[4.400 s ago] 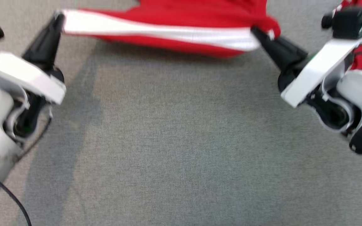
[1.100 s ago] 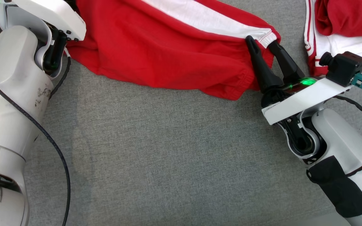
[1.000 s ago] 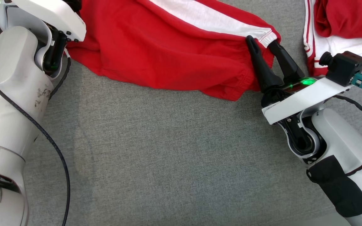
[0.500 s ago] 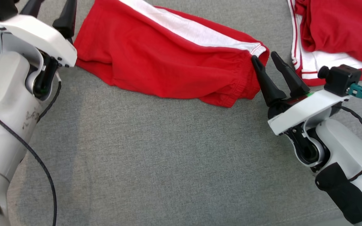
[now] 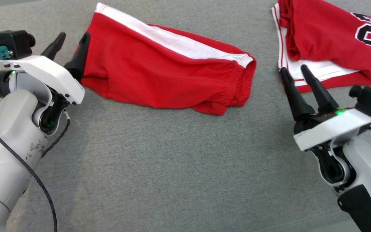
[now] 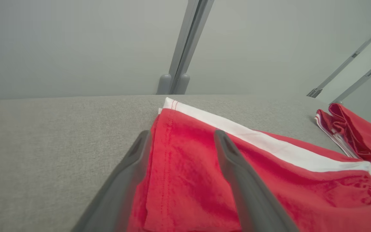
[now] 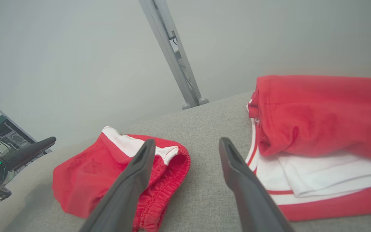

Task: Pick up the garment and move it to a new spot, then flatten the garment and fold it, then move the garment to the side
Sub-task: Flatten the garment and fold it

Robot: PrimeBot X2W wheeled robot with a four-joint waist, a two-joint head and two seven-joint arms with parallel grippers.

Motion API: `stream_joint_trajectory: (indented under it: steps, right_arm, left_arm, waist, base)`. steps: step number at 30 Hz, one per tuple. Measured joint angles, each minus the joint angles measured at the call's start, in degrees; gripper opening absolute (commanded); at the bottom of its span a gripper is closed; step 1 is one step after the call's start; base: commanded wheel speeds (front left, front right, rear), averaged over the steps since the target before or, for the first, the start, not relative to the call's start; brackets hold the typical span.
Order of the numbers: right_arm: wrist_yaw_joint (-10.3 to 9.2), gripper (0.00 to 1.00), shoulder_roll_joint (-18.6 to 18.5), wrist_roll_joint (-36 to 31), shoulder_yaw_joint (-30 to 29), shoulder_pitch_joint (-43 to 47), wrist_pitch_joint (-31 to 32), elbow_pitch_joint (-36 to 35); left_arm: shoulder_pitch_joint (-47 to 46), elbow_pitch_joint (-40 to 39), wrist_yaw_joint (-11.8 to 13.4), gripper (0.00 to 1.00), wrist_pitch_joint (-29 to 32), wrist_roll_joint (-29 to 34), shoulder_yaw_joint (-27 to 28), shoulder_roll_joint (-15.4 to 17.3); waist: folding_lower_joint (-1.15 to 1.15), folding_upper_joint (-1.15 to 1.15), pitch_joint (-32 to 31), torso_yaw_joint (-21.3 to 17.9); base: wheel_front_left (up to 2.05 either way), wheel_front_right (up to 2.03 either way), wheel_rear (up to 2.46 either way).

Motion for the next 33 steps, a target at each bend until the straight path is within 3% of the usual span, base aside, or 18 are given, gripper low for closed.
stream_joint_trajectory:
  steps: [16, 24, 28, 33]
  right_arm:
    - [0.00, 1.00, -0.42, -4.92, -8.45, 10.23, 0.00, -12.36]
    - [0.00, 1.00, -0.09, -6.67, -9.59, 12.11, 0.00, -14.33]
    - [0.00, 1.00, 0.35, -6.90, -8.72, 12.50, 0.00, -14.49]
    - [0.00, 1.00, 0.41, -6.90, -8.65, 12.73, 0.00, -14.46]
  left_arm:
    - [1.41, 3.19, 0.00, 1.00, 6.33, -10.29, -2.27, 1.26]
    - [1.04, 5.45, -0.01, 1.00, 6.59, -12.50, -2.14, 1.42]
    - [1.15, 10.57, -0.01, 1.00, 8.20, -13.69, -2.16, 0.41]
    - [1.40, 6.39, 0.00, 1.00, 9.69, -14.49, -2.99, -0.66]
  waist:
    - [0.00, 0.00, 0.50, -3.76]
    - [0.00, 0.00, 1.08, -4.44]
    - [0.00, 0.00, 0.70, -4.00]
    - [0.00, 0.00, 0.43, -3.59]
  base:
    - [0.00, 0.00, 0.00]
    - [0.00, 0.00, 0.00]
    - [0.00, 0.00, 0.00]
    - [0.00, 0.00, 0.00]
